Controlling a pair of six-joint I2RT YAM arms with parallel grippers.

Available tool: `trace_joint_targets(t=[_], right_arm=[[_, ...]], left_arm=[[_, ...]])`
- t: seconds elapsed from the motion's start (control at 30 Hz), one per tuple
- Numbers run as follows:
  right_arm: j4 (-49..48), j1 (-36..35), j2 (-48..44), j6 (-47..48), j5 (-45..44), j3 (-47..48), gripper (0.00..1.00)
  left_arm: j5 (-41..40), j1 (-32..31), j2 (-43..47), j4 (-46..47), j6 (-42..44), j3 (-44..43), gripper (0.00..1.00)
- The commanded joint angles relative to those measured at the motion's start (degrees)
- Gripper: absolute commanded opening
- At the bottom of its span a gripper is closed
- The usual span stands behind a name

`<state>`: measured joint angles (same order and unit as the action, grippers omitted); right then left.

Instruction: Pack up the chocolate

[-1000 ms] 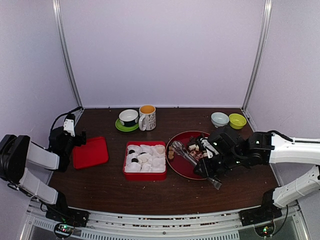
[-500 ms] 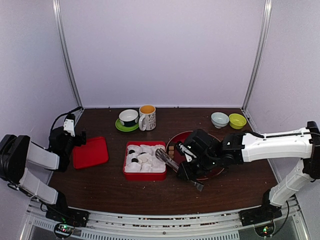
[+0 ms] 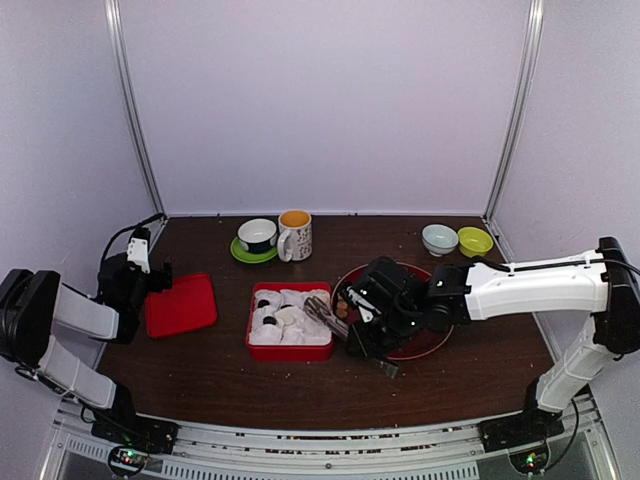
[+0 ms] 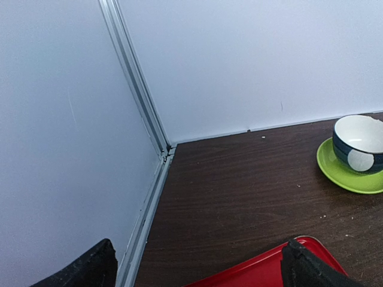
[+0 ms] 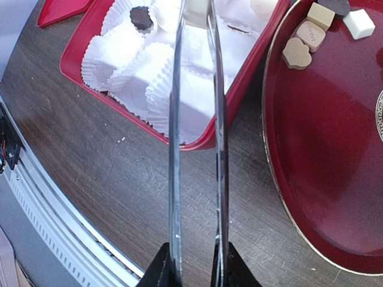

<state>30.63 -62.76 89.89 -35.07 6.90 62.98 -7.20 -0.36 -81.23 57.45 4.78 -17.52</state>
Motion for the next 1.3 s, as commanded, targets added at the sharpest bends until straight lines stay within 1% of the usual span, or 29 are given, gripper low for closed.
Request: trace_joint_targets(t=[0.0,0.2,0.4,0.53,0.7,0.9,1.27], right_arm=[[0.97,-0.39,1.28,1.45,-2.17,2.59,0.26],[2.06,-0.35,0.74,1.63,-3.95,3.29,0.33],[2.76,-0.33,-2.02,1.18,-5.61,2.90,0.34],[4.51,-0.06,-6.02,0.70,-8.00,1.38,0.33],[7.33,1.35,-12.66,-1.18,-10.56,-3.18,0.33],[9.91,3.86,-21.98,-4.86,-11.41,-11.70,0.32],[17.62,8.24,-35.73,-6.52,-8.48,-21.33,0.33]], left_arm=[[0.70,0.36,-0.33,3.78,-0.21,0.29,0.98],[0.70,0.36,-0.33,3.79,-0.21,0.21,0.98],[0.70,0.36,-0.33,3.73,-0.25,0.28,0.98],[0.70,0.36,-0.33,3.81,-0.21,0.26,0.98],[0.65,0.36,-0.33,3.79,-0.21,0.26,0.98],[0.70,0.36,-0.33,3.75,-0.21,0.27,0.98],[0.70,0.36,-0.33,3.72,-0.21,0.27,0.98]])
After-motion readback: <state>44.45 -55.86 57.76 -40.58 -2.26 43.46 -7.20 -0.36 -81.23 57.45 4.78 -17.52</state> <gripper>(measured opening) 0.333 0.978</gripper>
